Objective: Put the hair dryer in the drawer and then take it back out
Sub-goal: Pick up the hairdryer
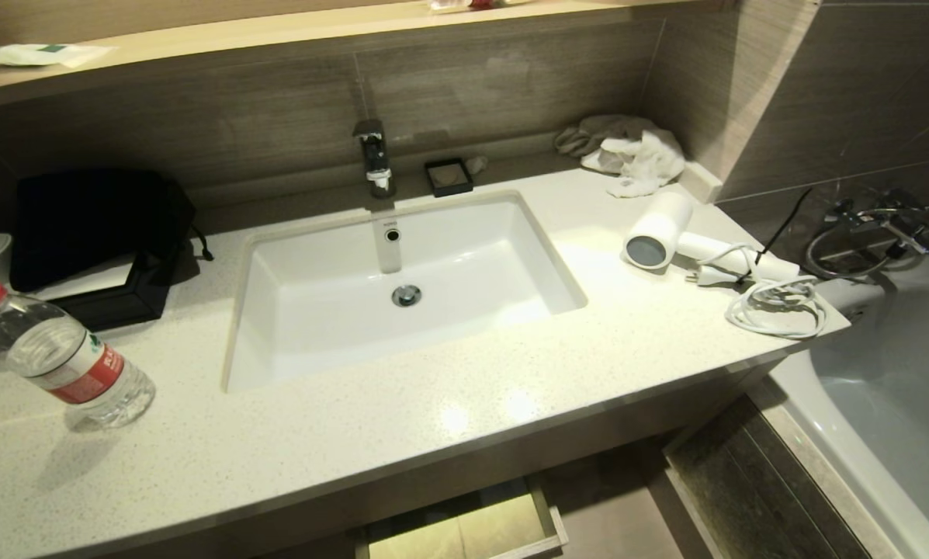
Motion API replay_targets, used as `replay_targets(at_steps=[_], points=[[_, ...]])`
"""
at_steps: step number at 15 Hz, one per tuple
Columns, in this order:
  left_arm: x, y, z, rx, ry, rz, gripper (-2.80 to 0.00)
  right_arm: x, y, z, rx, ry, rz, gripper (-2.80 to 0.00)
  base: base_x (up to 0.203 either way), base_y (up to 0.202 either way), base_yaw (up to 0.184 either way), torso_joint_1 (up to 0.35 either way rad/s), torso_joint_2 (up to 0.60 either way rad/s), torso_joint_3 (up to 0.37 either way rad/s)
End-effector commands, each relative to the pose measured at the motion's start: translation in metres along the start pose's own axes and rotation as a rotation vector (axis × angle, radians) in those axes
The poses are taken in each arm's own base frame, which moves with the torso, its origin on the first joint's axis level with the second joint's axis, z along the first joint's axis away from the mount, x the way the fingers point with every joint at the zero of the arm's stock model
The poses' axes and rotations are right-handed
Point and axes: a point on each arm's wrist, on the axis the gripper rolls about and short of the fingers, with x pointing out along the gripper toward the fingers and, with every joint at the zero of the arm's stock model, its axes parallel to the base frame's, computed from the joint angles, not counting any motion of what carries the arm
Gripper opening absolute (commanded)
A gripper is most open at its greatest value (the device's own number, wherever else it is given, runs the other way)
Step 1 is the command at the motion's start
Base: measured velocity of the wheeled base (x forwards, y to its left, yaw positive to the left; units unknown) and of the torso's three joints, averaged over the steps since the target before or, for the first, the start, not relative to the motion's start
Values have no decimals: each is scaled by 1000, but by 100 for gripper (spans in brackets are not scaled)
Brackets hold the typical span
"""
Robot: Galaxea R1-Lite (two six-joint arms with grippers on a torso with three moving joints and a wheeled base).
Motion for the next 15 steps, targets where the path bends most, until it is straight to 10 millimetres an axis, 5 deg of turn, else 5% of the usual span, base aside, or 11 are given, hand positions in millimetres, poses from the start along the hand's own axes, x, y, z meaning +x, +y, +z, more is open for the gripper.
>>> replay_targets(at_steps=[1, 15], points=[[0, 0, 0, 0, 0, 0, -280, 0, 0, 0, 2, -1, 2, -280, 0, 0, 0, 0, 0, 0], [0, 0, 0, 0, 0, 0, -280, 0, 0, 0, 2, 1, 1, -280, 0, 0, 0, 124, -313, -186]])
